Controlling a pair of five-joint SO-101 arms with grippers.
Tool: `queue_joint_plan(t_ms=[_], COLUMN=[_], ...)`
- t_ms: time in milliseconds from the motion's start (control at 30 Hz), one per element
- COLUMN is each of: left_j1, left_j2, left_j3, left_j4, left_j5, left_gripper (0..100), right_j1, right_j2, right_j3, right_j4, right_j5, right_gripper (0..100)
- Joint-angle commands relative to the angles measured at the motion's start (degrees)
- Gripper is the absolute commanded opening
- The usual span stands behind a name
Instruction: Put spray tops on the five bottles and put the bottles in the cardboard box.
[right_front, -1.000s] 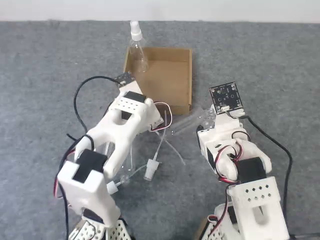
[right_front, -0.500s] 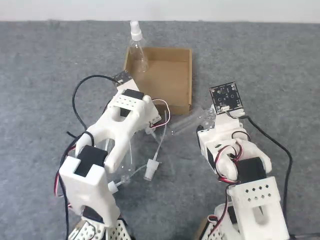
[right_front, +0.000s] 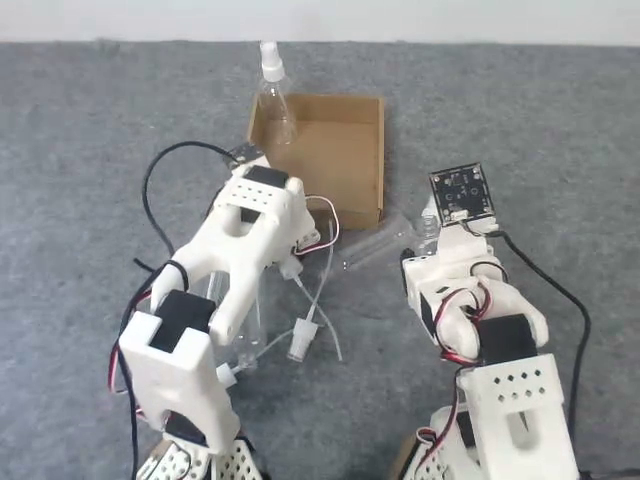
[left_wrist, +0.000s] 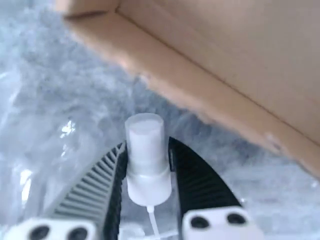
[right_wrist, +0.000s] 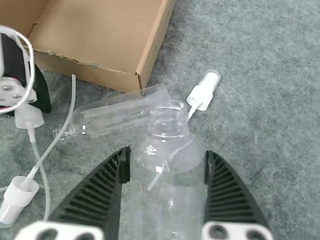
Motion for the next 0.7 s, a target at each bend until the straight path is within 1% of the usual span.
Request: queue_joint_plan(t_ms=[0, 200, 367, 433, 533, 667], left_j1=[-0.3, -0.4, -0.5, -0.5, -0.5, -0.5], left_j2=[-1.0, -1.6, -9.1, -13.1, -19.3, -27.3], left_j3=[-5.4, -6.5, -4.4, -2.0, 2.7, 10.3], left_j4=[5.8, 7.7, 9.8, 9.3, 6.6, 0.3], left_j5=[0.2, -1.4, -1.8, -1.8, -1.8, -1.8], left_gripper=[1, 1, 1, 1, 1, 1], right_j1=[0.7, 0.7, 0.7, 0.7, 0.7, 0.7], right_j2=[-1.5, -1.5, -1.5, -1.5, -1.5, -1.5], right_j3=[-0.6, -0.6, -0.6, -0.6, -0.6, -0.6], right_j4=[-1.5, -1.5, -1.5, -1.5, -1.5, -1.5], right_j5=[-0.1, -0.1, -0.1, -0.1, -0.1, -0.1], right_gripper=[10.8, 10.8, 10.8, 10.8, 10.8, 10.8])
